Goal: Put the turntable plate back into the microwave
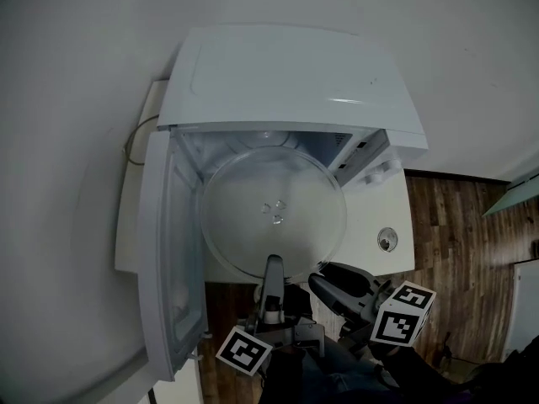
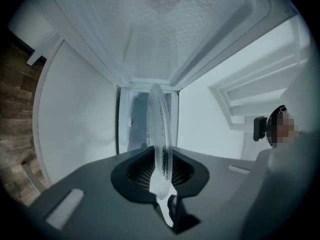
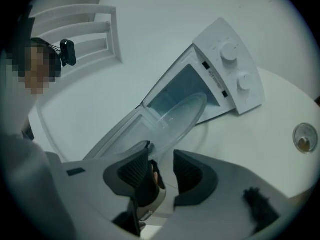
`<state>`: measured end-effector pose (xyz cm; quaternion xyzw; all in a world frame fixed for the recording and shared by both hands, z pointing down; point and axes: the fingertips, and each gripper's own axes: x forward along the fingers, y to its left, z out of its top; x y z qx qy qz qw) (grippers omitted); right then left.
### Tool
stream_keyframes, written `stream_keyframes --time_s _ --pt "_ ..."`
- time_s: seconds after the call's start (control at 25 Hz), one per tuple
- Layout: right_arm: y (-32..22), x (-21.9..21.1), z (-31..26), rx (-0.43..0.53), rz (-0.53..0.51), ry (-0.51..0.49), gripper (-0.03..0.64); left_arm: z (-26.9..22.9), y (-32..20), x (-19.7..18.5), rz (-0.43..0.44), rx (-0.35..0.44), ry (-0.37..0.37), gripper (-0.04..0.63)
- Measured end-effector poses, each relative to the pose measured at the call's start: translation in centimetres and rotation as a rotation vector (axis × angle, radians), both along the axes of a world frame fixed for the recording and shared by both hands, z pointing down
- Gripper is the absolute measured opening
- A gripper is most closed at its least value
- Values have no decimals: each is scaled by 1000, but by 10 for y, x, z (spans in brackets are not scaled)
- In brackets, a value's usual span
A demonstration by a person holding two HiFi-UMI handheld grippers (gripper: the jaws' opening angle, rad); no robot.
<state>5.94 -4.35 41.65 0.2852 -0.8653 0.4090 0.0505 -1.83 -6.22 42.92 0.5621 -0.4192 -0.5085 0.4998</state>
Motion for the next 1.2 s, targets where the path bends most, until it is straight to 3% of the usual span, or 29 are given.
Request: stream_keyframes --time_s 0.16,0.28,0.4,0.72,1.2 --pt "-2 -4 11 -35 30 12 148 16 -14 -8 10 -13 -15 52" --pt "-10 -13 16 0 14 67 59 22 -28 -13 3 3 -13 52" --pt "-20 -16 19 19 25 86 17 29 -41 -16 -2 2 -27 54" --pt "-38 -21 25 81 20 176 9 43 -79 -19 -13 -4 -23 57" --pt "-70 -24 29 115 30 193 9 50 -126 -25 0 15 -26 57"
